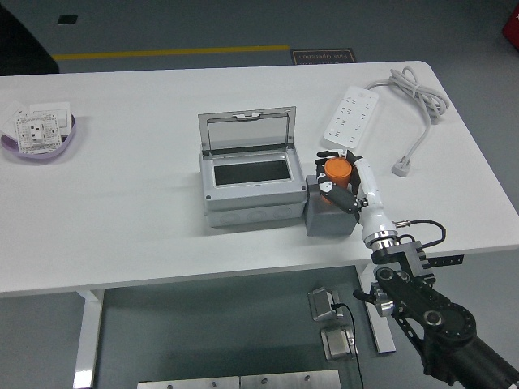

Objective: Pick up the cylinder from the cube,place it in the box,flap close box

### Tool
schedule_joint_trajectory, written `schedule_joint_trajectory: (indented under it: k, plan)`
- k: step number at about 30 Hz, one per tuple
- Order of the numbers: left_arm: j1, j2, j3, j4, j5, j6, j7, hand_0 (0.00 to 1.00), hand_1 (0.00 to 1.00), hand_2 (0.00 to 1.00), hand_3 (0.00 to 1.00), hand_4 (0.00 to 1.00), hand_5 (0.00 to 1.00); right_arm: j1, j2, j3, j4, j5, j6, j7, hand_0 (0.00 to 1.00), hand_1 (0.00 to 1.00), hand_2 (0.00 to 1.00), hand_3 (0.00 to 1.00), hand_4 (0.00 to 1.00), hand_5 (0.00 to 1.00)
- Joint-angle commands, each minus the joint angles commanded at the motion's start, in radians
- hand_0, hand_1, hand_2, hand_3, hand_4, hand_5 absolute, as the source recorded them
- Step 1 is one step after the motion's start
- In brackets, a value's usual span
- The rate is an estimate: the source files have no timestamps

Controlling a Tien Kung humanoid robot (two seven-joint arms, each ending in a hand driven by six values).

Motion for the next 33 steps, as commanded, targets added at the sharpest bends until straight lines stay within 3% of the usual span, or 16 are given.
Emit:
schedule_joint_trajectory:
  k: [7, 16, 17, 22, 23, 26, 33]
  plan:
    - [0.001, 0.0, -0.001, 0.0, 0.0, 0.0, -0.001, 0.731, 0.745, 0.751, 0.864, 0.76, 0.399, 0.026, -0.016, -0.01, 0.03, -0.041, -0.007, -0.022, 0.498, 0.3, 0.448, 0.36, 0.002, 0.002]
    - [0.001, 0.004, -0.01, 0.0, 0.01, 0.002, -0.001, 0.728, 0.742, 0.75, 0.862, 0.759, 0.396, 0.159, -0.03, -0.106, 0.043, -0.211, 0.028, -0.15, 0.477, 0.305, 0.447, 0.349, 0.002, 0.002]
    - [0.001, 0.004, -0.011, 0.0, 0.012, 0.002, -0.002, 0.727, 0.742, 0.749, 0.861, 0.759, 0.396, 0.178, -0.029, -0.12, 0.038, -0.235, 0.036, -0.169, 0.331, 0.296, 0.446, 0.348, 0.002, 0.002]
    - [-0.001, 0.006, -0.015, 0.0, 0.017, 0.005, -0.004, 0.727, 0.742, 0.749, 0.861, 0.759, 0.396, 0.268, -0.017, -0.187, -0.003, -0.355, 0.08, -0.253, 0.331, 0.296, 0.446, 0.348, 0.002, 0.002]
    - [-0.001, 0.006, -0.016, 0.0, 0.019, 0.006, -0.003, 0.726, 0.741, 0.747, 0.86, 0.759, 0.396, 0.288, -0.014, -0.202, -0.016, -0.382, 0.09, -0.269, 0.262, 0.286, 0.446, 0.342, 0.002, 0.002]
    - [-0.001, 0.008, -0.02, 0.0, 0.025, 0.007, -0.003, 0.726, 0.741, 0.747, 0.86, 0.759, 0.396, 0.344, -0.007, -0.242, -0.052, -0.452, 0.109, -0.302, 0.262, 0.286, 0.446, 0.342, 0.002, 0.002]
    - [-0.005, 0.011, -0.03, 0.0, 0.038, 0.011, -0.003, 0.725, 0.741, 0.748, 0.859, 0.759, 0.397, 0.447, 0.016, -0.322, -0.155, -0.537, 0.122, -0.321, 0.256, 0.288, 0.448, 0.344, 0.002, 0.002]
